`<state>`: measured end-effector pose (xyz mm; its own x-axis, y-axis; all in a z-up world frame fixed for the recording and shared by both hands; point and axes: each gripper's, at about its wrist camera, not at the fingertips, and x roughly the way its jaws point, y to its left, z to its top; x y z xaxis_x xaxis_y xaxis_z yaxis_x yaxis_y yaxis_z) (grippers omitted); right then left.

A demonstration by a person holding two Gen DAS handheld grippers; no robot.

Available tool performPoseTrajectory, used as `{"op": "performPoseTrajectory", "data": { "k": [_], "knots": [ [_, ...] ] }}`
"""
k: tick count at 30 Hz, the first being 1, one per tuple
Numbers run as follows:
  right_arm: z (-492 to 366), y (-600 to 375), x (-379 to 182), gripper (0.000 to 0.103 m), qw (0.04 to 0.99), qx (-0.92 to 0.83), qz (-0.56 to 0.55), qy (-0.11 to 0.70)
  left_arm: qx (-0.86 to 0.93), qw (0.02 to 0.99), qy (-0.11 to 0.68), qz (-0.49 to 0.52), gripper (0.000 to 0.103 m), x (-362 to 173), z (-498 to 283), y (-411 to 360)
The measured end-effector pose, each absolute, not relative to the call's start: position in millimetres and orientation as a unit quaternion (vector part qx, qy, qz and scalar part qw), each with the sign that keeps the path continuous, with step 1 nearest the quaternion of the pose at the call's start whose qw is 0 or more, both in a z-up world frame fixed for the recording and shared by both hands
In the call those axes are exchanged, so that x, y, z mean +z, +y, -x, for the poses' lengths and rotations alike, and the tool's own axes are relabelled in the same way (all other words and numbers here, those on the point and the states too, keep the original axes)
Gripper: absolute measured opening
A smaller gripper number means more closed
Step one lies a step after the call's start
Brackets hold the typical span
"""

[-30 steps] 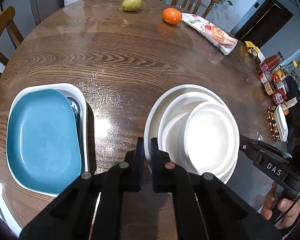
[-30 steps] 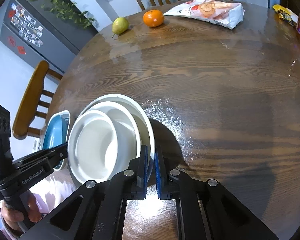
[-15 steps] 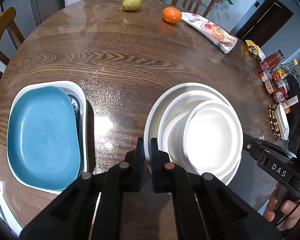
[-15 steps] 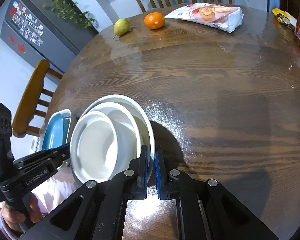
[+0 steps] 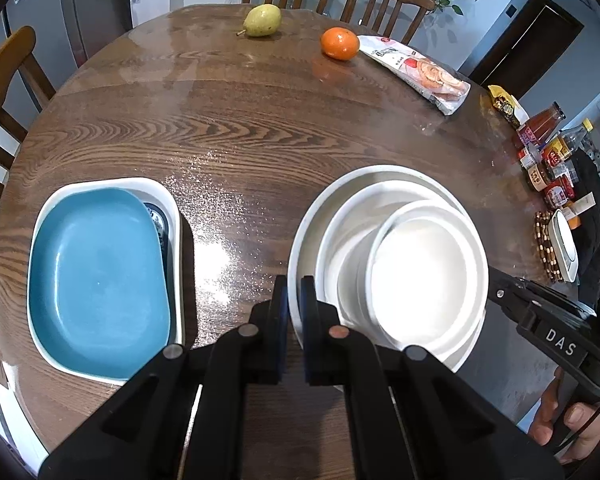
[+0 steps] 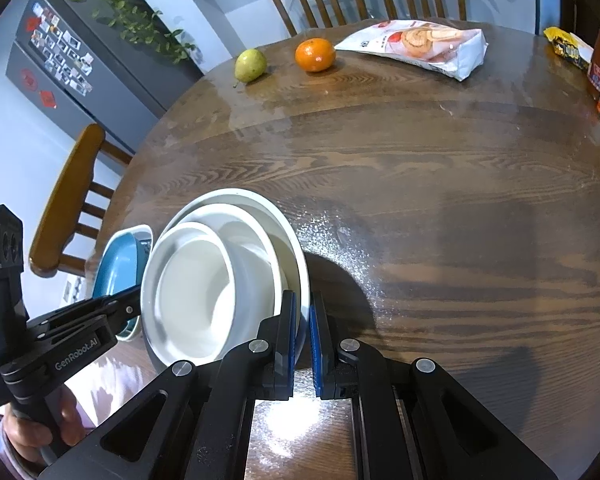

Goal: Organize plates and bowls
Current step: 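Carry the nested bowls with both tools and lower them onto the teal plate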

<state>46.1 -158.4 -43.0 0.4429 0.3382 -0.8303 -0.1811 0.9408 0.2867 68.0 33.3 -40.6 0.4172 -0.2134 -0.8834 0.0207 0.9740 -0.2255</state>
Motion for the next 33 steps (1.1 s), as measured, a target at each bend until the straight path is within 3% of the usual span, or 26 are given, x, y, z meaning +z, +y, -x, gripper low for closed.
{"op": "performPoseTrajectory", "data": {
  "k": [33],
  "knots": [
    [-30, -139, -17, 0.01, 0.858, 0.177, -0.068, 0.477, -0.048, 0.863, 0.494, 0.097, 0.0, -13, -45, 52]
  ]
}}
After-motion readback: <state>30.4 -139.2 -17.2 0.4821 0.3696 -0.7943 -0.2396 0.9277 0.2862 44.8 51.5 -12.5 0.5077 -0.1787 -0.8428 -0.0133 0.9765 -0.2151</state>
